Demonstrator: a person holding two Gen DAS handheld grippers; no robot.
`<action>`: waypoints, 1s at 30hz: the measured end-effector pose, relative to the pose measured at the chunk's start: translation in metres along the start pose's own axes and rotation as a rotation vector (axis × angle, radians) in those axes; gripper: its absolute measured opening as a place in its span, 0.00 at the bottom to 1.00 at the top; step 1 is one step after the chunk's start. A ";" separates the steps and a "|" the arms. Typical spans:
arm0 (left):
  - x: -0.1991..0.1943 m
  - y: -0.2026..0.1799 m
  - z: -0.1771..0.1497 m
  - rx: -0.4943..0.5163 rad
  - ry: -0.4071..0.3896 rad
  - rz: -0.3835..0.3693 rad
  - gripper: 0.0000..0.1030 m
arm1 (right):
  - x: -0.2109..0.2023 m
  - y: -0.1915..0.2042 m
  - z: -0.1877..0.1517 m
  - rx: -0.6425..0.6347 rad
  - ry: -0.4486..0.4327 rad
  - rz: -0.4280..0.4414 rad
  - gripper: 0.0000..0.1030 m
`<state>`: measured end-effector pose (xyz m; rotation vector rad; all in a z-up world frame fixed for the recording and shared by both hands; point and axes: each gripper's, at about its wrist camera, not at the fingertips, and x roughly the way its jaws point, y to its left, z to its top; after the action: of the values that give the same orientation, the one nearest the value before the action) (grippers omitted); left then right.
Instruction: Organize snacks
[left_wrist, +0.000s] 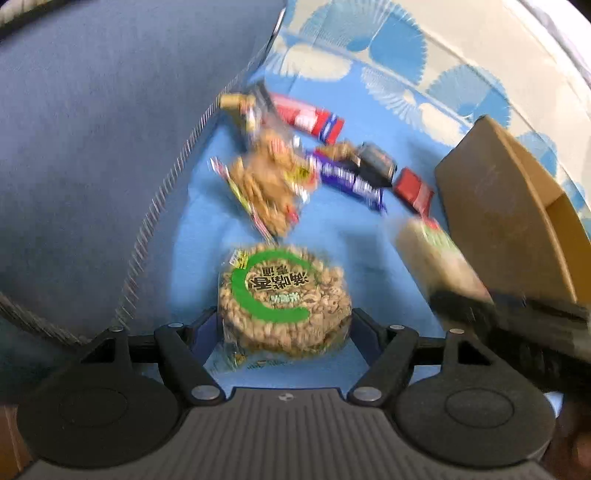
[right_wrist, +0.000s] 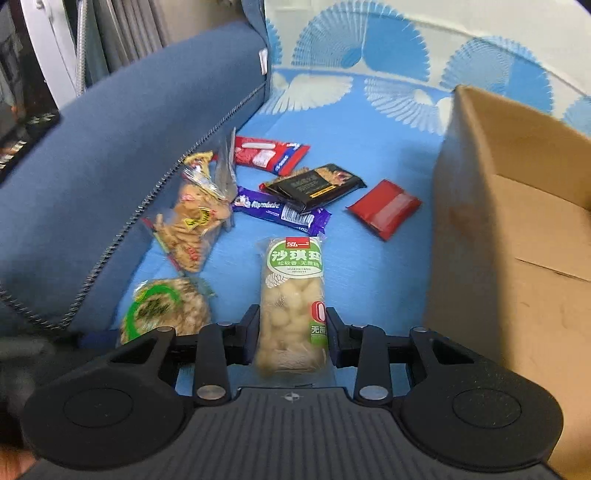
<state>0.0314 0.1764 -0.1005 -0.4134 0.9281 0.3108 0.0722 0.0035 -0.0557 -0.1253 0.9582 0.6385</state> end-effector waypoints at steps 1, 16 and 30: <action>-0.005 0.002 0.004 0.036 -0.011 0.001 0.76 | -0.007 0.002 -0.005 -0.003 -0.003 -0.003 0.36; 0.013 0.020 -0.001 0.012 0.166 -0.134 0.79 | -0.002 0.005 -0.069 0.045 0.029 0.014 0.47; 0.020 0.000 -0.004 0.116 0.136 -0.066 0.90 | 0.002 0.005 -0.070 0.003 0.036 0.065 0.52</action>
<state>0.0398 0.1762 -0.1196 -0.3602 1.0582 0.1690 0.0195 -0.0172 -0.0973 -0.1039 1.0012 0.6963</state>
